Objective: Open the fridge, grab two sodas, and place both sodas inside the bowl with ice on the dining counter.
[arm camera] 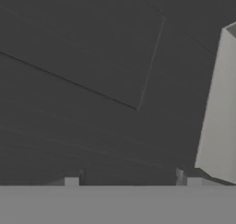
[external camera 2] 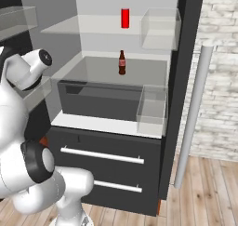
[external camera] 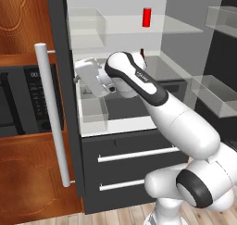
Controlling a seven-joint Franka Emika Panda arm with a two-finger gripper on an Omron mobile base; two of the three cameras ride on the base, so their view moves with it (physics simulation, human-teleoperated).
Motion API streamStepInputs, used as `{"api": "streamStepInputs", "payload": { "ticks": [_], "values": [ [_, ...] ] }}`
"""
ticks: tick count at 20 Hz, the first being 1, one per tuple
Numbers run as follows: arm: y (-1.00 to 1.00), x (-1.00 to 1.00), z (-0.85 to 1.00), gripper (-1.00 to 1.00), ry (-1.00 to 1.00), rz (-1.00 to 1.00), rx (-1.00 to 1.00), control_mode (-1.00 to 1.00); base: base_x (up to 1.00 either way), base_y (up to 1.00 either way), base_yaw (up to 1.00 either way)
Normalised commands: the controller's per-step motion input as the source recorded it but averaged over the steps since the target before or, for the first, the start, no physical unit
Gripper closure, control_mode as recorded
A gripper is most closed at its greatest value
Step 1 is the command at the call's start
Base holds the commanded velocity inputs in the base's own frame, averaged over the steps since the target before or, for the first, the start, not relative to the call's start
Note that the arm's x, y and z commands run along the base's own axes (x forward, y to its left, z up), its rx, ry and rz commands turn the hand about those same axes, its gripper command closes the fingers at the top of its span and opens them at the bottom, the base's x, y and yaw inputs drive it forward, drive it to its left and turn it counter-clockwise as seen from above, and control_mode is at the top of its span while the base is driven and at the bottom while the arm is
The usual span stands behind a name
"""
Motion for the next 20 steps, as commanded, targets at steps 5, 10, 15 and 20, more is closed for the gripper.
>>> {"api": "streamStepInputs", "payload": {
  "ticks": [5,10,15,20],
  "values": [
    [-0.35,0.0,0.01,-1.0,-0.05,0.0,-0.06,-1.0,0.0,0.0,0.0],
    [-0.63,0.0,0.02,-1.0,-0.06,0.0,-0.09,-1.0,0.0,0.0,0.0],
    [-0.63,-0.02,0.07,-1.0,-0.11,-0.04,-0.12,-1.0,0.0,0.0,0.0],
    [-0.65,-0.15,0.03,-1.0,-0.15,-0.15,-0.18,-1.0,0.0,0.0,0.0]
  ]
}}
